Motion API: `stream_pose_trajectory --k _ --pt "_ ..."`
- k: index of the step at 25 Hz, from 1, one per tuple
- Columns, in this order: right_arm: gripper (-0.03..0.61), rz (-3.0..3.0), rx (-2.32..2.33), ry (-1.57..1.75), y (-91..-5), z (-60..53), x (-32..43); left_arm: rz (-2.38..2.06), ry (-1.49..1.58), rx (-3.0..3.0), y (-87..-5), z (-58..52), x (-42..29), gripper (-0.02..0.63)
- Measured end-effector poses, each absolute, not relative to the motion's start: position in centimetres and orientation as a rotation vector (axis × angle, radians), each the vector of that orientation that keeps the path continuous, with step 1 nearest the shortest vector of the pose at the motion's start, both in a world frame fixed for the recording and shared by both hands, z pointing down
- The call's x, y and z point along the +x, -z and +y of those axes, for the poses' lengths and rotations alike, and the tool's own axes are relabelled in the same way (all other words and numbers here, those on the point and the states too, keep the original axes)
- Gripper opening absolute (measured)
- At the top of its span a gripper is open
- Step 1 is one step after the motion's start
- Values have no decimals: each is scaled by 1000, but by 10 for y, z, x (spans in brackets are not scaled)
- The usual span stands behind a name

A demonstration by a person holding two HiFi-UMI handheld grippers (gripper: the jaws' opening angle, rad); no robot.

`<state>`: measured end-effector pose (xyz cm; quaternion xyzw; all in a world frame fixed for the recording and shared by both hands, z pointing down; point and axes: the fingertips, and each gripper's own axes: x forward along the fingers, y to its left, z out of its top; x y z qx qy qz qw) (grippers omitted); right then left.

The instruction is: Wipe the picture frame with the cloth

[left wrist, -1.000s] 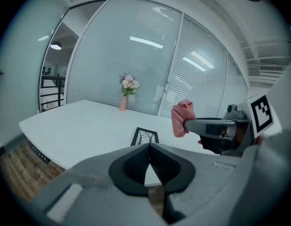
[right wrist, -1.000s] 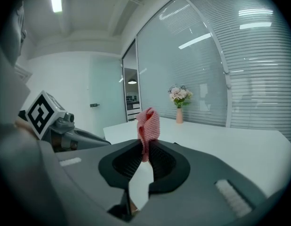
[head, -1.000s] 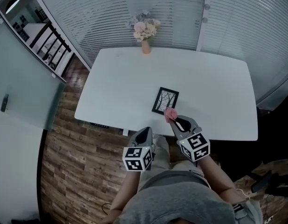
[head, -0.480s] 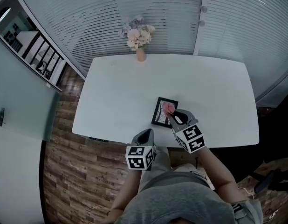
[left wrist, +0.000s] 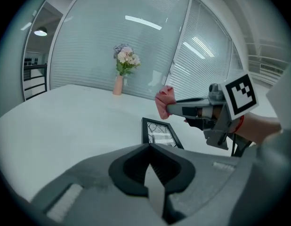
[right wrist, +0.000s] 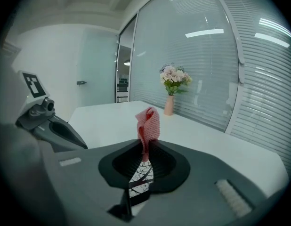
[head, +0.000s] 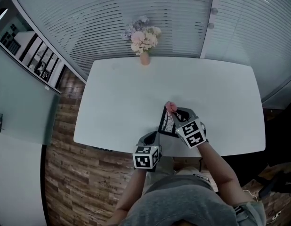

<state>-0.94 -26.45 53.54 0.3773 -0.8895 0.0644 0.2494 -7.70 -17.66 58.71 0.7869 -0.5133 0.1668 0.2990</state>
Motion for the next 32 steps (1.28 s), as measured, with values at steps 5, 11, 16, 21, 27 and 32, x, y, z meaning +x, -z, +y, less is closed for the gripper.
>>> stream_pose_trajectory --k 5,11,16,21,27,32 --pt "40 -2372 1021 -203 -556 -279 -14 -1308 -480 2095 -598 -181 -75 2" --pt "40 -2316 987 -196 -581 -291 -19 -1274 -510 2087 -606 -186 -76 2" --pt "40 -2281 983 -208 -595 -297 -20 -1227 -556 2097 -615 -188 -70 18" --pt "40 -2272 977 -198 -599 -298 -21 -1203 -579 2098 -616 -190 -69 38" --pt "40 -2263 962 -177 -601 -299 -22 -1183 -580 2086 -616 -192 -70 57" --pt "38 -2254 939 -192 -602 -296 -23 -1180 -584 2077 -617 -191 -70 57"
